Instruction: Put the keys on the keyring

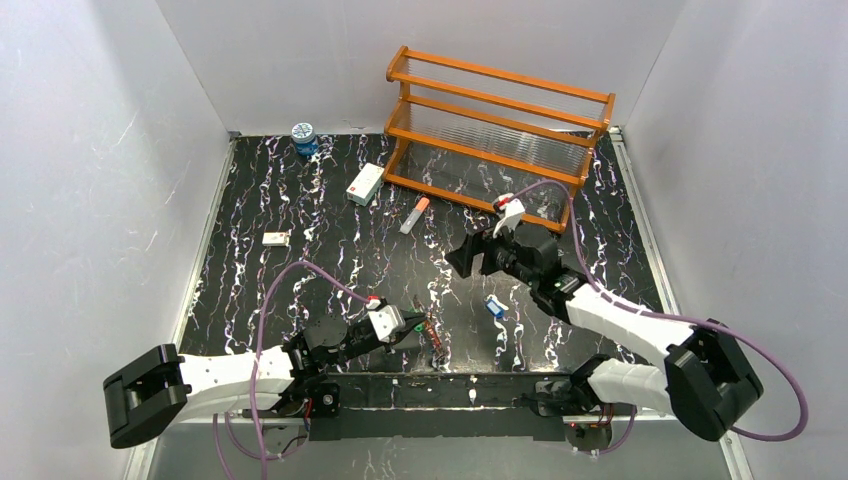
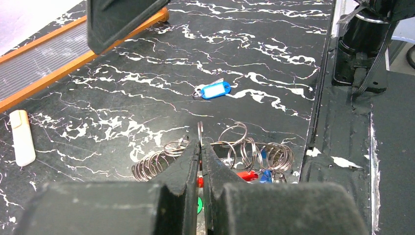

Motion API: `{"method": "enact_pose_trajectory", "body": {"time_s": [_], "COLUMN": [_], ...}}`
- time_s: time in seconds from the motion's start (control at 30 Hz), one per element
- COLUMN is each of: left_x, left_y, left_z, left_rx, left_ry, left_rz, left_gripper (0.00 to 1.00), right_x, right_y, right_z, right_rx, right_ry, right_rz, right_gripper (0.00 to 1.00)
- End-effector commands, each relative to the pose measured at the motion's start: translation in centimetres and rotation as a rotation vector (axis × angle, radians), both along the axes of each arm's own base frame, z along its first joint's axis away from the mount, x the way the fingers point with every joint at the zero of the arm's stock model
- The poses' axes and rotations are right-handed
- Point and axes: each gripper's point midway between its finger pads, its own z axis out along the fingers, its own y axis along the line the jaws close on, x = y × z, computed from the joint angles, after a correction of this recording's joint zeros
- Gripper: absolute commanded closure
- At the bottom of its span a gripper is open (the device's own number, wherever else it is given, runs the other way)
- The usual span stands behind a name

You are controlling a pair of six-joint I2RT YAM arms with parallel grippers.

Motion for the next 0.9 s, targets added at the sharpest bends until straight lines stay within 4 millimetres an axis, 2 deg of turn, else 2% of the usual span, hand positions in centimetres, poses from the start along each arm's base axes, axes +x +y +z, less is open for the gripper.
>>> {"method": "enact_pose_trajectory", "body": {"time_s": [0.0,0.07,0.17,0.33,0.43,0.6,0.87], "left_x": [0.3,0.3,0.7,0.9,1.1,1.1,1.2], "left_y": [-0.1,-0.2,0.0,0.1,0.1,-0.1,-0.2], "left_z": [1.4,1.4,1.3,1.1,0.8,0.5,0.4], "left_rx": [-0.045,-0.042,-0.039,-0.031,-0.019,-0.006,-0.002], "left_ry": [-0.006,-0.005,-0.002,0.002,0.004,0.011,0.014], "left_rz": [0.016,0.016,0.044,0.057,0.061,0.061,0.062], "left_gripper": [1.0,1.0,1.0,1.0,1.0,1.0,1.0], "right_x": [1.5,1.7,1.4,0.3,-0.3,-1.4,-3.1], "right_y": [-3.1,-4.5,-6.6,-8.3,-8.5,-8.8,-7.2], "right_z": [-3.6,-5.3,-7.1,-8.8,-9.0,-9.6,-11.5], "right_rx": [-0.107,-0.182,-0.295,-0.449,-0.548,-0.72,-0.87], "right_ry": [0.221,0.264,0.312,0.377,0.361,0.385,0.382], "right_rz": [-0.198,-0.262,-0.336,-0.374,-0.387,-0.383,-0.293], "right_gripper": [0.02,0.05,0.21,0.25,0.25,0.32,0.41]}}
